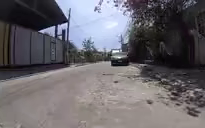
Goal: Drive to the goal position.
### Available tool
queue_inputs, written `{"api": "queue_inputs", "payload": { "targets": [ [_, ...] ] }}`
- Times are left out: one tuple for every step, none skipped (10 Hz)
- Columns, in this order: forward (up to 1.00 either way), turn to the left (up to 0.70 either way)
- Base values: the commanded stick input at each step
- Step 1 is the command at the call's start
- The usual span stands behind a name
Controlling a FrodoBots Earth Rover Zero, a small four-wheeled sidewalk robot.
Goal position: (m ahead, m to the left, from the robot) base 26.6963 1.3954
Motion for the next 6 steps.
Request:
{"api": "queue_inputs", "payload": {
  "targets": [
    [1.00,0.00],
    [1.00,0.00],
    [1.00,-0.01],
    [1.00,-0.05],
    [1.00,-0.24],
    [1.00,-0.38]
  ]
}}
